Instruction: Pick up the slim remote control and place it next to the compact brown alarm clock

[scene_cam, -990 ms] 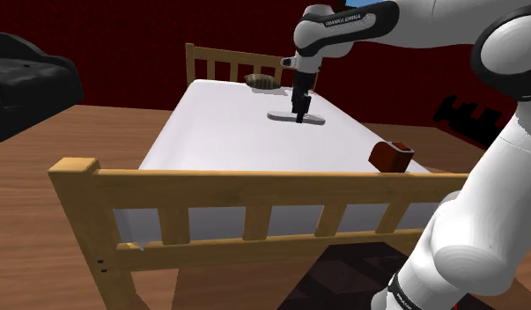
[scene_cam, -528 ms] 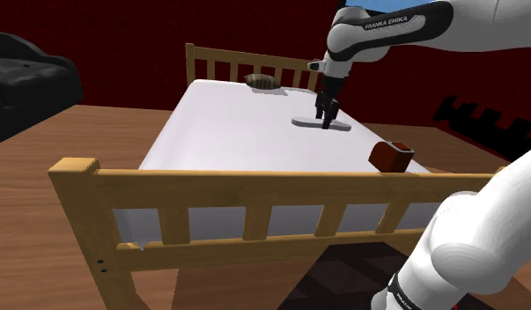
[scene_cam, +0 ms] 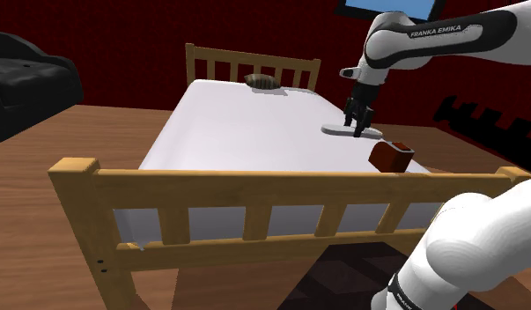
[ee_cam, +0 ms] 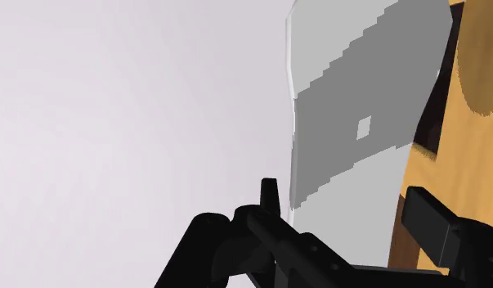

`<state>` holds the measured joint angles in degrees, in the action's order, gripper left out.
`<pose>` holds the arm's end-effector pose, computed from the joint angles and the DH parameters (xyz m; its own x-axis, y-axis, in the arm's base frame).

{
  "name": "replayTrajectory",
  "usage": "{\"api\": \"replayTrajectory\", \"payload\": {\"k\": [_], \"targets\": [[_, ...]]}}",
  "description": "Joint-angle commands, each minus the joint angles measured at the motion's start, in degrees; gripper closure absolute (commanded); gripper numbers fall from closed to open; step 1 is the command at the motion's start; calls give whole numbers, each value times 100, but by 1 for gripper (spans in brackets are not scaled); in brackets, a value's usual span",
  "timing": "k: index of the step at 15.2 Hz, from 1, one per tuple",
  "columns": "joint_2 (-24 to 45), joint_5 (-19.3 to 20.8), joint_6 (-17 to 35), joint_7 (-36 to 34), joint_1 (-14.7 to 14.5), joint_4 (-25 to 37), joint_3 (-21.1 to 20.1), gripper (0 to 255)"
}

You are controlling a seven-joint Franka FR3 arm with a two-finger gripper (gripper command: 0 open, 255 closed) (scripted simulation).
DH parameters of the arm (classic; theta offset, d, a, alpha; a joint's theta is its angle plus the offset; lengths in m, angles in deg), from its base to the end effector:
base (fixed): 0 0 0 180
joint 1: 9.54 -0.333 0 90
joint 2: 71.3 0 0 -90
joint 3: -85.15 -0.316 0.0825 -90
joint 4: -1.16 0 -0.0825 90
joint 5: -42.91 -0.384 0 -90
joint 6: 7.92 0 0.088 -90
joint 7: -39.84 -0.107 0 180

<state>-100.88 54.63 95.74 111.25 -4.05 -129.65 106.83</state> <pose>0.3483 -0.2191 0.5341 0.6498 0.7600 -0.0103 0.7600 -0.6496 0.0197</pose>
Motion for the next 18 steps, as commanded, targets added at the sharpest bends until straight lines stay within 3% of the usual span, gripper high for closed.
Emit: {"api": "replayTrajectory", "payload": {"k": [1, 9, 18], "targets": [[-345, 142, -131, 136, 137, -190, 68, 255], [-1532, 760, -607, 860, 778, -783, 488, 255], [-2482, 1528, -1192, 1930, 1517, -932, 1148, 255]]}}
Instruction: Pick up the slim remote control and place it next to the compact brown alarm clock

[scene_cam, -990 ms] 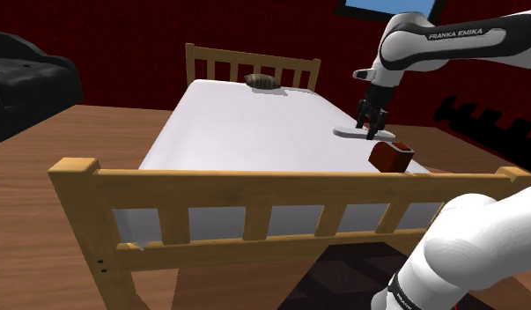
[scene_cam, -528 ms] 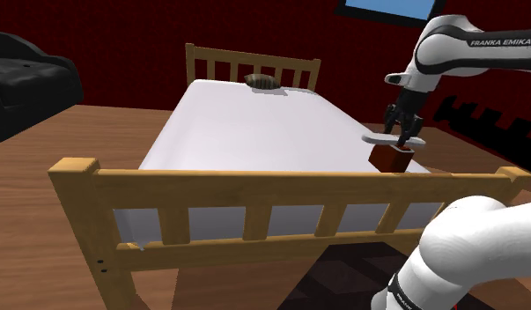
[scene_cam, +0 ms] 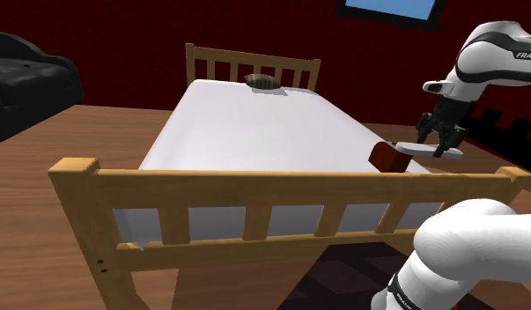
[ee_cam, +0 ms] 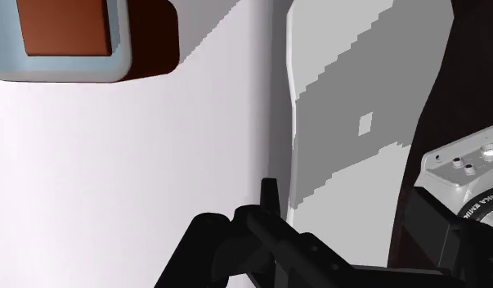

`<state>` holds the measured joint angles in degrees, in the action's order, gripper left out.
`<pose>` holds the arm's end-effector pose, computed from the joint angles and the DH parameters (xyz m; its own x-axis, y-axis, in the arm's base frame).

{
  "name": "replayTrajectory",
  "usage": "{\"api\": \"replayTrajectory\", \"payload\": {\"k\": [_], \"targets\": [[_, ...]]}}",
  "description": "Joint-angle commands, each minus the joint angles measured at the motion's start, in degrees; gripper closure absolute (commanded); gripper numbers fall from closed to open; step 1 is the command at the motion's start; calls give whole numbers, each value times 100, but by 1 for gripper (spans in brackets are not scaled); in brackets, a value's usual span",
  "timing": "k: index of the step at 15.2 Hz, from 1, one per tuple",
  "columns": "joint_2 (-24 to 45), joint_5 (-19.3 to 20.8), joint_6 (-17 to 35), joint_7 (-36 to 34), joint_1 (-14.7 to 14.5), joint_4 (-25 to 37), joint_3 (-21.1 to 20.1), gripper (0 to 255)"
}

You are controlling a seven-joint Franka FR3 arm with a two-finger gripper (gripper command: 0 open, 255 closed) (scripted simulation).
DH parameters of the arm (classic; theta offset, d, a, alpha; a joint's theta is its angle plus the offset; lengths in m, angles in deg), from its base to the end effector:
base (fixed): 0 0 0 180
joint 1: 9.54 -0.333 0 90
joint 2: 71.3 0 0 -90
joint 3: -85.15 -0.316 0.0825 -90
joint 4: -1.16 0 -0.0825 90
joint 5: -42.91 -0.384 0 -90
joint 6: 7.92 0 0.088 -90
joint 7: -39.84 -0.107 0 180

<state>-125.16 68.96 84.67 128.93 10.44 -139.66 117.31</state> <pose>0.1270 -0.2998 0.5353 0.6498 0.7600 -0.0098 0.7600 -0.6496 0.0201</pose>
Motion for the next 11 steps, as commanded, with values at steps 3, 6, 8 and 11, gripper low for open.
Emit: {"api": "replayTrajectory", "payload": {"k": [3, 6, 8, 11], "targets": [[-160, 246, -17, 284, 170, -69, 250, 255], [-194, 338, 179, 262, 207, -295, 348, 255], [-209, 402, 312, 248, 231, -442, 417, 255], [-220, 504, 516, 227, 266, -655, 528, 255]]}}
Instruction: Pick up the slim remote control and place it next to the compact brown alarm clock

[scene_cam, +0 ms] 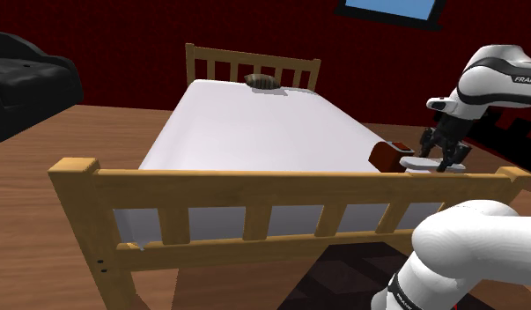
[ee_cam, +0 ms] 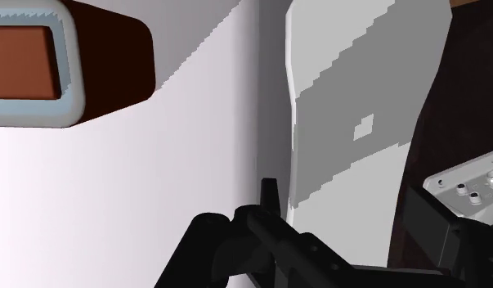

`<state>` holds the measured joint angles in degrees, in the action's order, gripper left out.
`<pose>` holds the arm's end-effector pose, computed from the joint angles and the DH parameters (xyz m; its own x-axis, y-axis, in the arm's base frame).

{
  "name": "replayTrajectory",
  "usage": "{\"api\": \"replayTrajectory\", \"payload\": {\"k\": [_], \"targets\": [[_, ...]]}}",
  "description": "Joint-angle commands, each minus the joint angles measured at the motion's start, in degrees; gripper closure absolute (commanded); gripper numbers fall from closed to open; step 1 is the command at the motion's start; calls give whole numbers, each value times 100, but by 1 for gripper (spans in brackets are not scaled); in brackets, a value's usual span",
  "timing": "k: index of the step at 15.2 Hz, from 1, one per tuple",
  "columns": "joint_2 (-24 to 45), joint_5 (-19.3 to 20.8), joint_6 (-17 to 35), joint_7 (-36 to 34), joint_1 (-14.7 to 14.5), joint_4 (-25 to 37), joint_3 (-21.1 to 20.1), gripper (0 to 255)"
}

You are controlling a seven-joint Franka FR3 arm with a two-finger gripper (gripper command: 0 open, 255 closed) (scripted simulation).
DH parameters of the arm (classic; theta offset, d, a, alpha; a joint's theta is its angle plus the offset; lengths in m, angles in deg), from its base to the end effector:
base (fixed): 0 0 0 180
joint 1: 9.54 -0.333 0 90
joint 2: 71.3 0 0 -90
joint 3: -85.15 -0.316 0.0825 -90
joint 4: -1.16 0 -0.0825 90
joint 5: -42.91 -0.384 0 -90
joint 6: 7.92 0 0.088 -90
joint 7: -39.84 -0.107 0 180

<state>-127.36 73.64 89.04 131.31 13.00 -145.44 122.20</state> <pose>0.1005 -0.3119 0.4907 0.6492 0.7605 -0.0103 0.7605 -0.6490 0.0194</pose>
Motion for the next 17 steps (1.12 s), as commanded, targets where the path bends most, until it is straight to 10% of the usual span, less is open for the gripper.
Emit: {"api": "replayTrajectory", "payload": {"k": [1, 17], "targets": [[-1, 71, 149, -18, 21, -146, 78, 255], [247, 732, 1373, -138, 159, -1109, 831, 255]]}}
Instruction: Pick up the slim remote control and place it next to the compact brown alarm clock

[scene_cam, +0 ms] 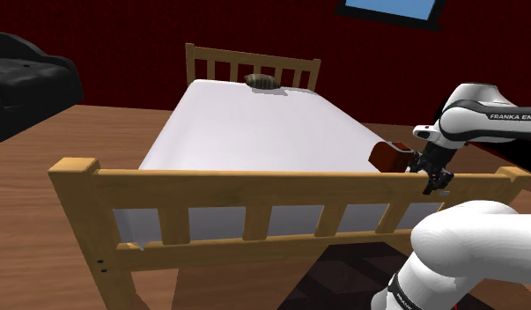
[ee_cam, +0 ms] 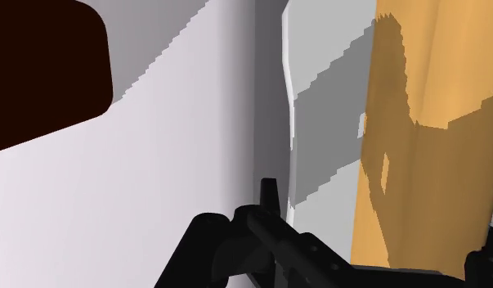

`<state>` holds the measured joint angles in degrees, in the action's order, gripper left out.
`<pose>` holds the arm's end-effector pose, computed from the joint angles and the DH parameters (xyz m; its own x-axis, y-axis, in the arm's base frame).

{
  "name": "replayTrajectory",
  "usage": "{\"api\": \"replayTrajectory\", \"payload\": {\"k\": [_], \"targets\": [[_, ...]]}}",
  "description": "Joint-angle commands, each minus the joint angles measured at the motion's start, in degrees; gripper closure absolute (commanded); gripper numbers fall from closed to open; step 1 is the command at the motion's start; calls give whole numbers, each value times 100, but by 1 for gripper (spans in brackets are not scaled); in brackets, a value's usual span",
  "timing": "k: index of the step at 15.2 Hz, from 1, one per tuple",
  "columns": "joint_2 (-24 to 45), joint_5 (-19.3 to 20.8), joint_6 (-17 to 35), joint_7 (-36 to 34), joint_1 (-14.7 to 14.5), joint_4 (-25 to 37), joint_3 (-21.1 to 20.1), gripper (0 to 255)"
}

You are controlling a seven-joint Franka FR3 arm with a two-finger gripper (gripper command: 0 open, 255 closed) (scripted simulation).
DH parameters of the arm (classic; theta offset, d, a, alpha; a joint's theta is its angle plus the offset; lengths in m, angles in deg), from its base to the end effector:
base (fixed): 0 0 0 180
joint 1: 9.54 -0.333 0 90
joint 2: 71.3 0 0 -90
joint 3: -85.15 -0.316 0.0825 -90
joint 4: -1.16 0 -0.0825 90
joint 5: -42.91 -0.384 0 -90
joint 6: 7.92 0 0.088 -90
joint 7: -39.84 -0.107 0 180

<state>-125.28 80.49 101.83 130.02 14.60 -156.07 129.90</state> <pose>0.1007 -0.3113 0.4005 0.6490 0.7607 -0.0106 0.7607 -0.6488 0.0190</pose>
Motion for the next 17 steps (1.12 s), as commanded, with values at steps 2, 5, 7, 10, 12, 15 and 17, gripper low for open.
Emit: {"api": "replayTrajectory", "payload": {"k": [2, 5, 7, 10, 12, 15, 17], "targets": [[112, 143, 267, -27, 5, -146, 174, 255], [241, 291, 538, -56, 5, -284, 355, 255], [341, 392, 726, -77, -1, -369, 482, 255], [503, 538, 1003, -109, -21, -479, 671, 255], [502, 538, 1003, -110, -21, -479, 671, 255], [503, 538, 1003, -110, -22, -479, 672, 255], [503, 538, 1003, -110, -22, -479, 672, 255]]}}
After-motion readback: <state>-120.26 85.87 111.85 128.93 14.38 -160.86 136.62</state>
